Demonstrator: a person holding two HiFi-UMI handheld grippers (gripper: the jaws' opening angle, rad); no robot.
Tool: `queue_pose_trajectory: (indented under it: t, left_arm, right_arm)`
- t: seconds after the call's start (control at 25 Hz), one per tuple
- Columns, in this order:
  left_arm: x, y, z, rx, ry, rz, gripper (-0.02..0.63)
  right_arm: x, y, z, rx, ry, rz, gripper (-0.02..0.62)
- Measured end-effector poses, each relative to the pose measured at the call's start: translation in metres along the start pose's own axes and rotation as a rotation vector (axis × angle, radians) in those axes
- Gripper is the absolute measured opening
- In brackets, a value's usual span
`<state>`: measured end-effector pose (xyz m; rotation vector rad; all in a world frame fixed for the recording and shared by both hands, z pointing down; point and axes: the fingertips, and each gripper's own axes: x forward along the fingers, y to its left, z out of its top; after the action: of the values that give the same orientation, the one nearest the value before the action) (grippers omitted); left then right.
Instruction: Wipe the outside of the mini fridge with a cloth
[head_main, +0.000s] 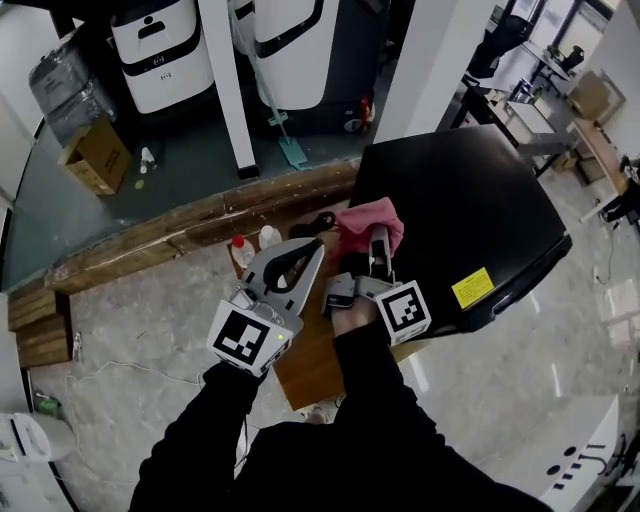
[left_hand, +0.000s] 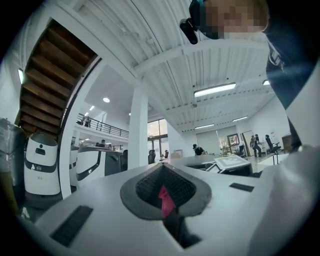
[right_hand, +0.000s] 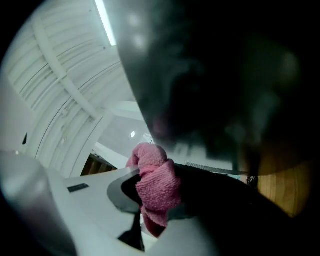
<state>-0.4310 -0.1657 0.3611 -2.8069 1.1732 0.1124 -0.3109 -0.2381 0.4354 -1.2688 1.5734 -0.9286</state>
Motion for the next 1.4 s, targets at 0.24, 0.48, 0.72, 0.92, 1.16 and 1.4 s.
queue_pose_trajectory:
  t: [0.24, 0.48, 0.72, 0.92, 1.16, 1.4]
  left_arm:
    - [0.010, 0.001, -0.023, -0.007, 0.043, -0.028, 0.006]
    - [0.026, 0.000, -0.044, -0.039, 0.069, -0.059, 0.006]
    - [0.027, 0.003, -0.094, -0.064, 0.113, -0.076, 0.006]
    - [0.034, 0.004, -0.128, -0.083, 0.168, -0.075, 0.006]
    - [0.038, 0.003, -0.182, -0.111, 0.246, -0.079, 0.006]
    - [0.041, 0.007, -0.221, -0.139, 0.316, -0.075, 0.006]
  right_arm:
    - [0.011, -0.032, 0.008, 0.134, -0.070, -0.051, 0.084]
    - [0.017, -0.047, 0.004, 0.212, -0.081, -0.024, 0.089]
    - [0.014, -0.089, -0.011, 0.210, -0.073, -0.075, 0.100]
    - [0.014, -0.121, -0.021, 0.204, -0.052, -0.142, 0.100]
    - [0.008, -0.183, -0.043, 0.214, -0.027, -0.207, 0.097]
    - [0.005, -0.229, -0.062, 0.224, -0.019, -0.251, 0.096]
